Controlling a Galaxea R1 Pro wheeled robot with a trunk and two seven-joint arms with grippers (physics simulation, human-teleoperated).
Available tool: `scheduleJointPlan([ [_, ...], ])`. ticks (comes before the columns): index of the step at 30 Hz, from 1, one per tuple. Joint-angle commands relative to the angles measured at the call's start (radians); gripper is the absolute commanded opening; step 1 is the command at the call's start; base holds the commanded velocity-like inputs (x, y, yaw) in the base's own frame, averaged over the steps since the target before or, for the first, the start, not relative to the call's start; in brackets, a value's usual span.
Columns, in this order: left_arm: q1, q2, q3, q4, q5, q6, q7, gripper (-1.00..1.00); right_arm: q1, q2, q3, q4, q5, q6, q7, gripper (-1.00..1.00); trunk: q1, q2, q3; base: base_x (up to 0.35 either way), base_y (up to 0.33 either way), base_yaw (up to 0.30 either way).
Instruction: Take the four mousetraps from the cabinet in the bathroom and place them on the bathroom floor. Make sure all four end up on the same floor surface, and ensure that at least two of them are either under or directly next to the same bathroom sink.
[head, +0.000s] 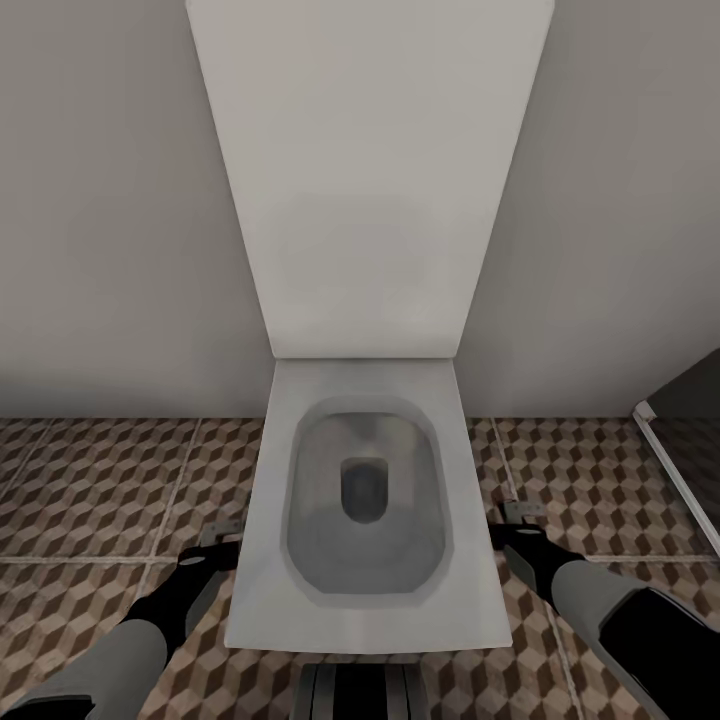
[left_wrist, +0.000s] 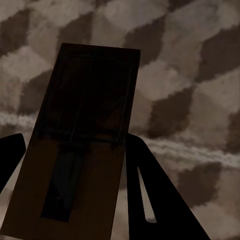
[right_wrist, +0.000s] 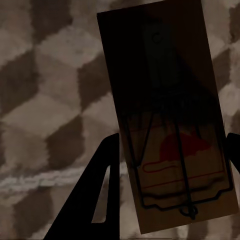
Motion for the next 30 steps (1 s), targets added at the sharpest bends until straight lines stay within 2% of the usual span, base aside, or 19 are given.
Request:
scheduleJointPlan([
  [1, 0.000, 0.000, 0.000, -0.002, 0.005, 0.005, 0.003, -1.00, 0.001, 0.000, 0.009, 0.000, -0.007, 0.004, 0.003, -1.00, 0.000, 0.000, -0.001, 0.000, 0.000, 0.000],
  [19, 0.000, -0.002, 0.001, -0.004, 0.004, 0.005, 0.003, -1.00, 0.084, 0.001, 0.009, 0.007, -0.006, -0.017, 0.016, -1.00, 0.000, 0.000, -0.001, 0.000, 0.000, 0.000],
  [30, 0.000, -0.006, 0.003, -0.006, 0.004, 0.005, 0.003, -1.00, 0.098, 0.001, 0.009, 0.007, -0.006, -0.024, 0.044, -1.00, 0.000, 0.000, -0.001, 0.000, 0.000, 0.000],
])
